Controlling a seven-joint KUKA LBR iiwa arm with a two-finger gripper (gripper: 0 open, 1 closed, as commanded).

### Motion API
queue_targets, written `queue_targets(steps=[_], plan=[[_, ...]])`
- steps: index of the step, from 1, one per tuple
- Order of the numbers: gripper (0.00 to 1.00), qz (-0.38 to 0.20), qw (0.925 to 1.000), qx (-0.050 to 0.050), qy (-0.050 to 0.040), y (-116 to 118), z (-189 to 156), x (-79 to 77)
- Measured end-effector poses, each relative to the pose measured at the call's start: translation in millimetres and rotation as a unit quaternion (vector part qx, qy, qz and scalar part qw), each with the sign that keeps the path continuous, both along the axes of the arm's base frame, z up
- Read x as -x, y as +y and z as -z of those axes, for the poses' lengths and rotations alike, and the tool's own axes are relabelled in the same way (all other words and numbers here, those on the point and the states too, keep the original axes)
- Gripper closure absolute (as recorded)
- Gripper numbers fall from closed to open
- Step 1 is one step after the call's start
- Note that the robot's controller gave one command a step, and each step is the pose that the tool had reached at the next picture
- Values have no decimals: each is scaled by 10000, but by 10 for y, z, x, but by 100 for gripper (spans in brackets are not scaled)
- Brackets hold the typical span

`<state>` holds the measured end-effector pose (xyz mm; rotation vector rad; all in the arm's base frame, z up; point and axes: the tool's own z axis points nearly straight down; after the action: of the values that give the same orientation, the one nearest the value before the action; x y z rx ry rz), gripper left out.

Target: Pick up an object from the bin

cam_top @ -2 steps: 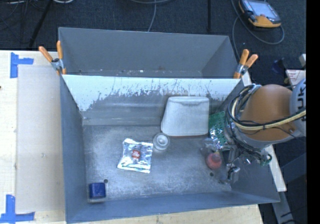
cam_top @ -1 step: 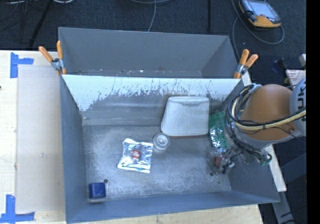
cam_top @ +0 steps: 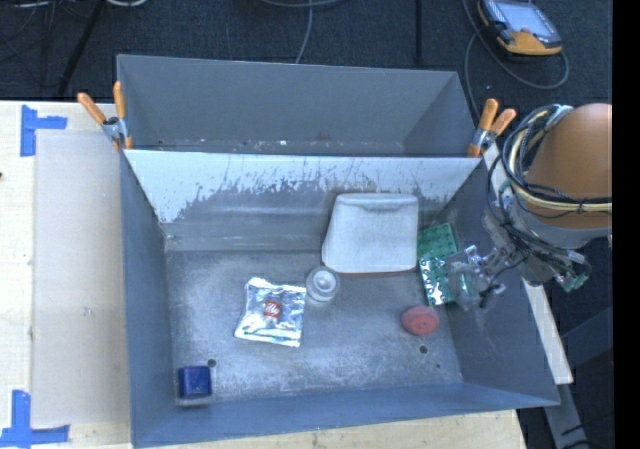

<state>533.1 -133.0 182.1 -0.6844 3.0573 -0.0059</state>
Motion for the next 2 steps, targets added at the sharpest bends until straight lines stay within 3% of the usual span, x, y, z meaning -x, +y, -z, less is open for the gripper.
queue_targets(steps=[1, 2], plan=[[100, -47, 10000, -17, 45, 65, 52, 15], [0, -34, 10000, -17, 46, 60, 52, 16]])
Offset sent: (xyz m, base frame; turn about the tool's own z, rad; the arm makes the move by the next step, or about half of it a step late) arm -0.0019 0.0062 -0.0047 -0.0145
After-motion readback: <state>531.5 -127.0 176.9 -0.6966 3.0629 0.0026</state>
